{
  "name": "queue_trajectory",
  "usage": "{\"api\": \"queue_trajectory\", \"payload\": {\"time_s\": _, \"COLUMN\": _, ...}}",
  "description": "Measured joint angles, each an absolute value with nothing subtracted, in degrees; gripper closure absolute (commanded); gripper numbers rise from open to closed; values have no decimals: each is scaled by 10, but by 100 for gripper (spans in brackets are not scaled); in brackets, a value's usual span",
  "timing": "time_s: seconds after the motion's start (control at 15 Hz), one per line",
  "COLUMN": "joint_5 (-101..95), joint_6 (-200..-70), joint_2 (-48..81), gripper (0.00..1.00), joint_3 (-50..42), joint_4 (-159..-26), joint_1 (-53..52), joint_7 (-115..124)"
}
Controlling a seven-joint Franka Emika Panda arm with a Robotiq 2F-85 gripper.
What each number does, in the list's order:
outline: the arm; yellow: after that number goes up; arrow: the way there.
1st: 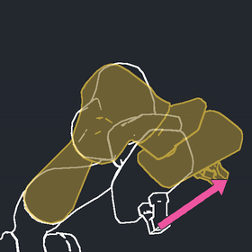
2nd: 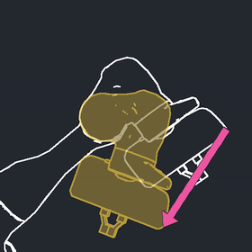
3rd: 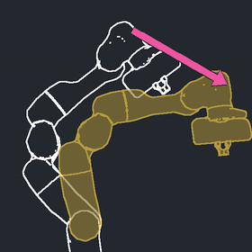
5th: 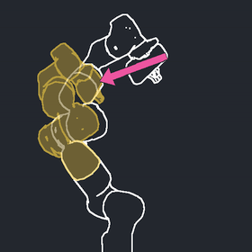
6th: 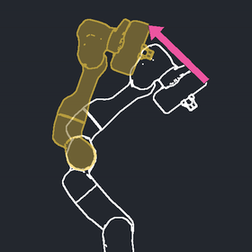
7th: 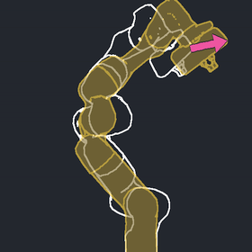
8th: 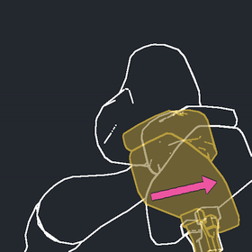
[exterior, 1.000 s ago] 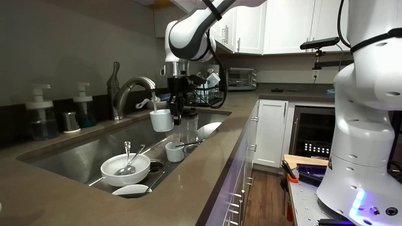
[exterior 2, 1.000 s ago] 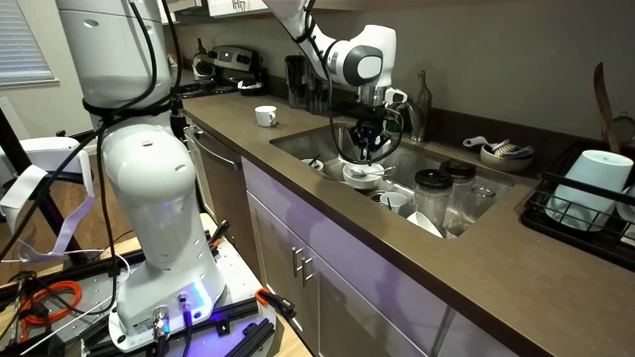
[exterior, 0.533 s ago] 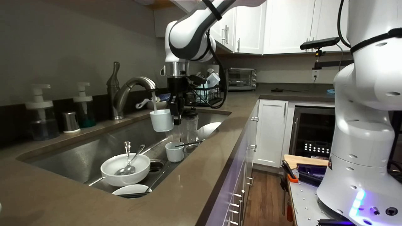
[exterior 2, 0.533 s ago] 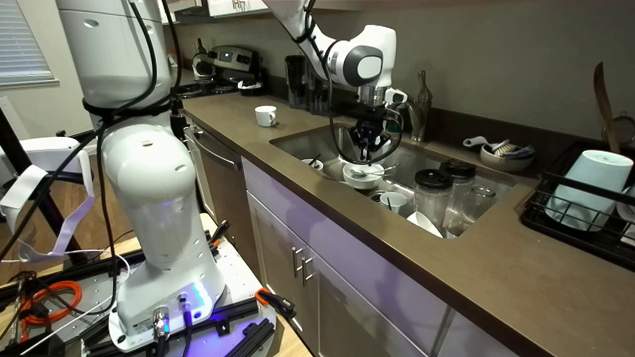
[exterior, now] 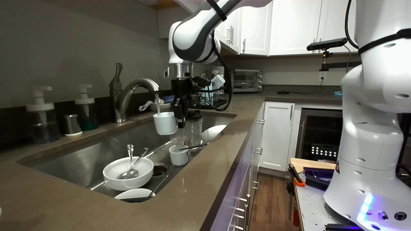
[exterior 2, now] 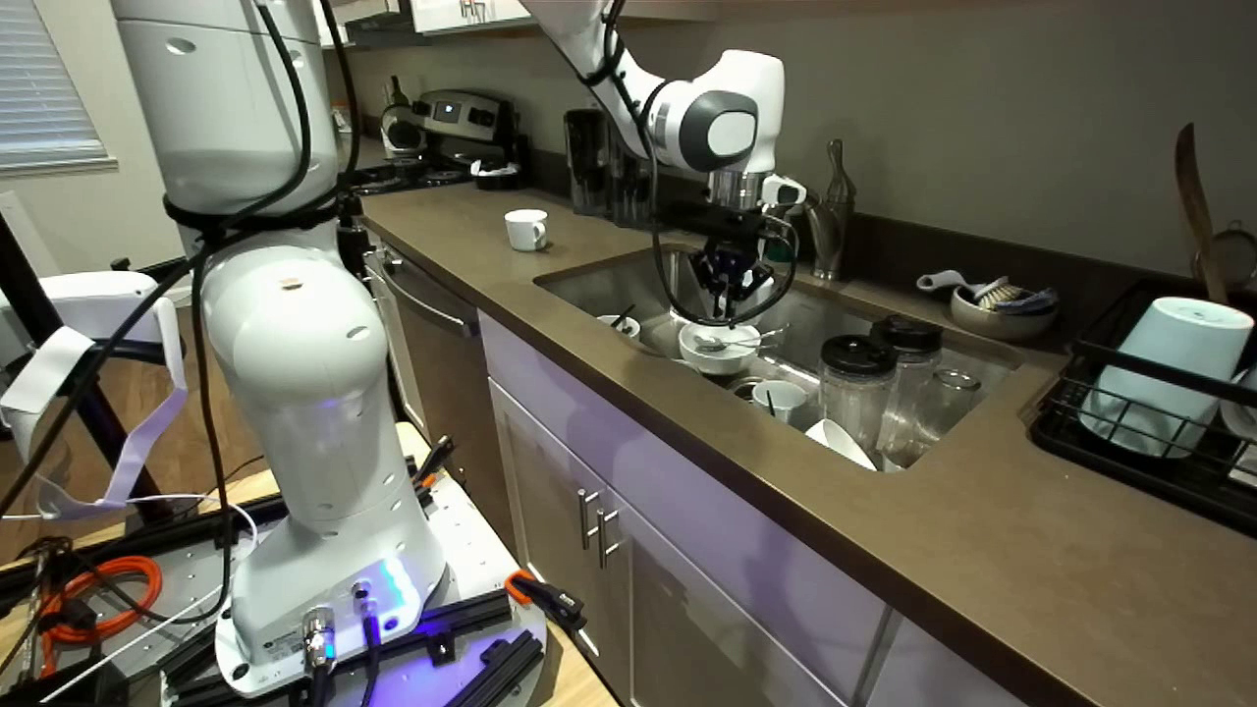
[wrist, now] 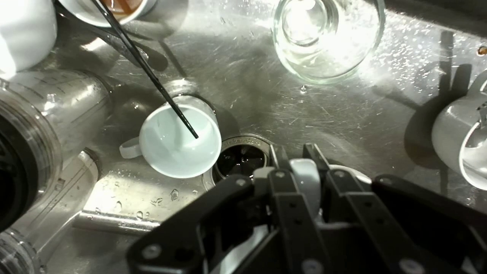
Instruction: Pick up the white mug on the left side of the counter, put it under the running faucet then place it down on the right side of the counter
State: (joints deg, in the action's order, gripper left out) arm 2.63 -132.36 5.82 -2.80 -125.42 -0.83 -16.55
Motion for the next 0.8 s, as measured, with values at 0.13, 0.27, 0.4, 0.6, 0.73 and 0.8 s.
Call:
{"api": "queue_trajectory", "payload": {"time_s": 0.13, "joint_5": 26, "joint_6": -1324, "joint_2": 58, "gripper": 85, "joint_3": -28, "joint_4": -1254, "joint_1": -8, "joint_7": -165}}
{"api": "queue_trajectory", "payload": {"time_s": 0.27, "joint_5": 26, "joint_6": -1324, "joint_2": 58, "gripper": 85, "joint_3": -28, "joint_4": -1254, "joint_1": -8, "joint_7": -165}}
{"api": "queue_trajectory", "payload": {"time_s": 0.4, "joint_5": 26, "joint_6": -1324, "joint_2": 59, "gripper": 96, "joint_3": -28, "joint_4": -1254, "joint_1": -8, "joint_7": -165}}
{"api": "queue_trajectory", "payload": {"time_s": 0.6, "joint_5": 26, "joint_6": -1324, "joint_2": 59, "gripper": 96, "joint_3": -28, "joint_4": -1259, "joint_1": -8, "joint_7": -165}}
{"api": "queue_trajectory", "payload": {"time_s": 0.73, "joint_5": 26, "joint_6": -1323, "joint_2": 58, "gripper": 96, "joint_3": -27, "joint_4": -1271, "joint_1": -8, "joint_7": -164}}
{"api": "queue_trajectory", "payload": {"time_s": 0.8, "joint_5": 26, "joint_6": -1321, "joint_2": 55, "gripper": 96, "joint_3": -28, "joint_4": -1279, "joint_1": -8, "joint_7": -162}}
